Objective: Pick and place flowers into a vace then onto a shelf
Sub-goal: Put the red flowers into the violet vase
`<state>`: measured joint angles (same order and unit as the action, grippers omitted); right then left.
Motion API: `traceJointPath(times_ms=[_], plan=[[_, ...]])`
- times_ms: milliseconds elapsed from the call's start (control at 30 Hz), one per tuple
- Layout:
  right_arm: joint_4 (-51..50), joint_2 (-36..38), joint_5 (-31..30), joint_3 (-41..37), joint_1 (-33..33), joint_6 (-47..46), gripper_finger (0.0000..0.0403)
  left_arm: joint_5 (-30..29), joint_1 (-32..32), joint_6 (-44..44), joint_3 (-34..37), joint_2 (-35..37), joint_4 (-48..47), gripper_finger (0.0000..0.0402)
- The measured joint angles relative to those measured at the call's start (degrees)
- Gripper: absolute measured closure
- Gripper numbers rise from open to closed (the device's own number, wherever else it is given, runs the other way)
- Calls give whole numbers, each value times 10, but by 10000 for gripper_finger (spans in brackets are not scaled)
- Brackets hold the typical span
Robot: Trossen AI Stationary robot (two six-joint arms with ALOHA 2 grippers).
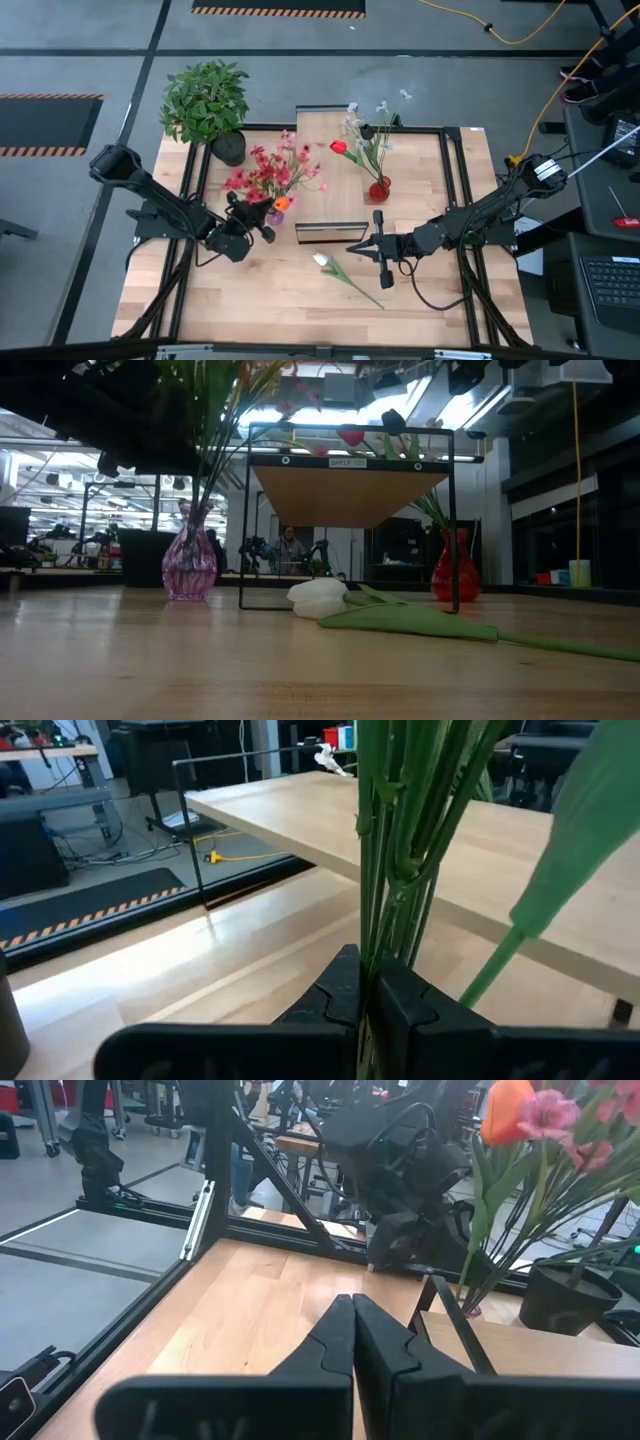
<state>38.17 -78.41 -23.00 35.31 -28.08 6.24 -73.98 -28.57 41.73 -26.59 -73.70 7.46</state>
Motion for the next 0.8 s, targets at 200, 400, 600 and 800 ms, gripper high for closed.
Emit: traceJointPath(times_ms=[200, 400, 600, 800], plan=[[-3, 0, 0, 0, 0, 0, 403, -1, 0, 1, 0, -8, 0, 390], [-4, 0, 0, 0, 0, -2, 403, -15, -6, -17, 0, -5, 0, 352], [-4, 0, 1, 0, 0, -2, 403, -15, -29, -19, 0, 8, 1, 298], [-4, 0, 1, 0, 0, -2, 403, -15, -46, -20, 0, 12, 0, 257]])
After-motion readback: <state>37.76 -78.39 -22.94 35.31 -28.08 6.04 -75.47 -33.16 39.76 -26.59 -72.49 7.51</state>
